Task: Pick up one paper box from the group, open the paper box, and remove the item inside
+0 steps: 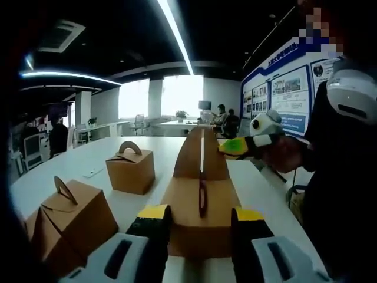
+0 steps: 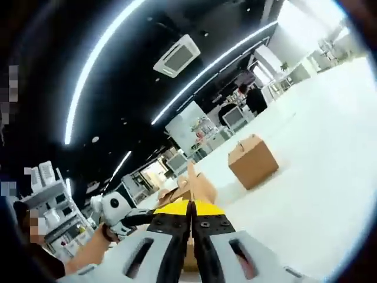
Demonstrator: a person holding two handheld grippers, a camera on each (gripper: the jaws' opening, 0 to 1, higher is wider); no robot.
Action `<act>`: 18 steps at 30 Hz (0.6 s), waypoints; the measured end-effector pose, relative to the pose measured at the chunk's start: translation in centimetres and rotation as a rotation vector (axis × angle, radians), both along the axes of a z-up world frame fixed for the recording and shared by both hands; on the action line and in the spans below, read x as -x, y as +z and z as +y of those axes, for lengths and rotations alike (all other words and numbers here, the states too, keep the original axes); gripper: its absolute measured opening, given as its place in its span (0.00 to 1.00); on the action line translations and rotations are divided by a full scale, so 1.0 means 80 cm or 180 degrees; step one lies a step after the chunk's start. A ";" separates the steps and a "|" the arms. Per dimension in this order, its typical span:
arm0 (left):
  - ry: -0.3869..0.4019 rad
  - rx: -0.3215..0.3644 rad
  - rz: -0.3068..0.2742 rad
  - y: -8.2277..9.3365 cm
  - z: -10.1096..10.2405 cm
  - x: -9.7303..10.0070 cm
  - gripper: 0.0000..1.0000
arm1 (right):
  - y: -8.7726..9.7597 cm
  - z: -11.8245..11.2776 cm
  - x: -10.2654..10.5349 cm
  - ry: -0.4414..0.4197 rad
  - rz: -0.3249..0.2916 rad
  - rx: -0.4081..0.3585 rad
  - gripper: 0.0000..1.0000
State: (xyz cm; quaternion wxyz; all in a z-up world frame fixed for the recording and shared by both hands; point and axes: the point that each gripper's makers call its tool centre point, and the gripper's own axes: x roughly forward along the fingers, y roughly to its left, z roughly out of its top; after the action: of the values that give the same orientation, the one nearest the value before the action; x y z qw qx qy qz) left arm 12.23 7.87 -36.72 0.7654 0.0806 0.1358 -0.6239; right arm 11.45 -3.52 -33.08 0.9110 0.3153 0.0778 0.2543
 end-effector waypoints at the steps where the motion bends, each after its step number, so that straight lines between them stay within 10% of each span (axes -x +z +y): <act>1: -0.0002 -0.0003 0.0000 0.000 0.000 0.000 0.42 | -0.001 -0.001 0.000 -0.0002 0.0013 -0.0033 0.02; 18: 0.0002 -0.0011 0.0004 0.000 -0.001 0.001 0.42 | -0.042 -0.021 0.000 -0.0077 0.0790 -0.1169 0.02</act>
State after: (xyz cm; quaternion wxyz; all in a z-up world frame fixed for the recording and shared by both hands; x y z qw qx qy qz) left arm 12.17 7.80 -36.69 0.7654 0.0815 0.1374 -0.6234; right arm 11.48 -5.20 -36.47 0.8247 0.5057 0.1379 0.2125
